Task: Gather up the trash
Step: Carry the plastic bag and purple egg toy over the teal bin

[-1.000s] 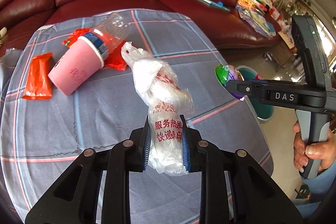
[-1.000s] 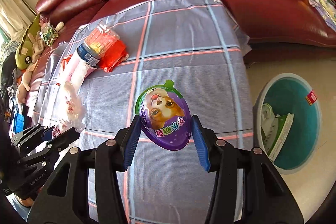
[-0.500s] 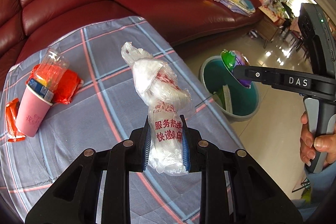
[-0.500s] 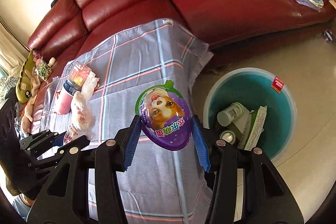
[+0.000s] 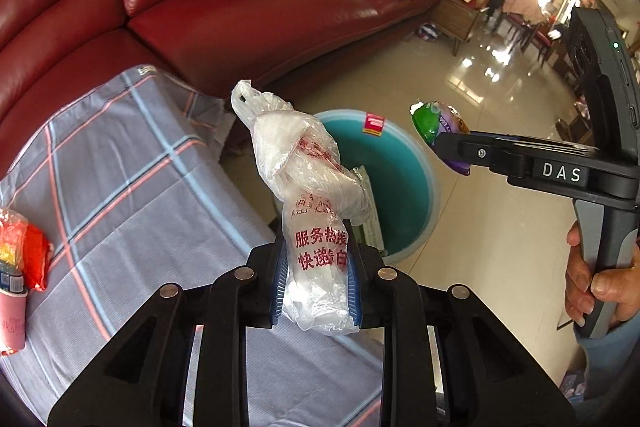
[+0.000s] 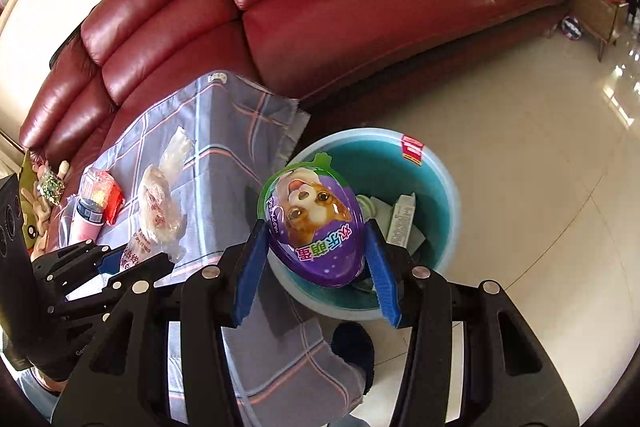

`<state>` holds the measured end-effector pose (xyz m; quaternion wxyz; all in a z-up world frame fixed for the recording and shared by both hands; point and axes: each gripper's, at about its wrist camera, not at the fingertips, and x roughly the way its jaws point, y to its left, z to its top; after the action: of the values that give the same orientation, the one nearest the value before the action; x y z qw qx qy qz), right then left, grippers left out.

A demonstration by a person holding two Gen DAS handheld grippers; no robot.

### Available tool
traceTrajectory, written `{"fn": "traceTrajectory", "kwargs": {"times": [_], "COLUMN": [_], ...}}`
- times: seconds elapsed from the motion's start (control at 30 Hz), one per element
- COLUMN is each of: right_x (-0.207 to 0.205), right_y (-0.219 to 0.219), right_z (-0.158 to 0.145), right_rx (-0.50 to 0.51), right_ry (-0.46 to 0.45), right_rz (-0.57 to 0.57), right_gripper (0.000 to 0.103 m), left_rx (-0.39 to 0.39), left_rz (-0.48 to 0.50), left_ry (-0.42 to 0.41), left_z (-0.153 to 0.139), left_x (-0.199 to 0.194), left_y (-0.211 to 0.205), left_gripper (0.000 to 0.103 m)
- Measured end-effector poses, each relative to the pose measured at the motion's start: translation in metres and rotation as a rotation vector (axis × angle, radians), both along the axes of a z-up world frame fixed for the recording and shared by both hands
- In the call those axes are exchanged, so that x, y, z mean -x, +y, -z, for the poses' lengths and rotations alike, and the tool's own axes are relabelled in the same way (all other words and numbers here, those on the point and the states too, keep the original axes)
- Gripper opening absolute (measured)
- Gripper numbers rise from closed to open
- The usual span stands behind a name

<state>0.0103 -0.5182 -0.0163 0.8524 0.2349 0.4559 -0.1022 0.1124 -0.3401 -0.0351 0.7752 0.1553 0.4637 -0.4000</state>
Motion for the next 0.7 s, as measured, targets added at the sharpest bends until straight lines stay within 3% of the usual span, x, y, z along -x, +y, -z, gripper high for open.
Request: {"fn": "traceTrajectory", "kwargs": {"times": [0.33,0.7], "right_x": [0.004,-0.009], "right_y": [-0.031,-0.034], "right_z": [0.017,0.028], "right_rx": [-0.005,-0.012], "right_ry": [0.042,0.071], "right_rz": [0.029,0.021], "right_gripper": [0.047,0.047], "left_rx": [0.004,-0.003], "left_rz": [0.044,0.041], "left_ry": [0.048,0.079], "left_z": [0.023,0.037], "left_x": [0.000,-0.010], "left_y": [-0.054,-0.067], "left_gripper": [0.025,0.025]}}
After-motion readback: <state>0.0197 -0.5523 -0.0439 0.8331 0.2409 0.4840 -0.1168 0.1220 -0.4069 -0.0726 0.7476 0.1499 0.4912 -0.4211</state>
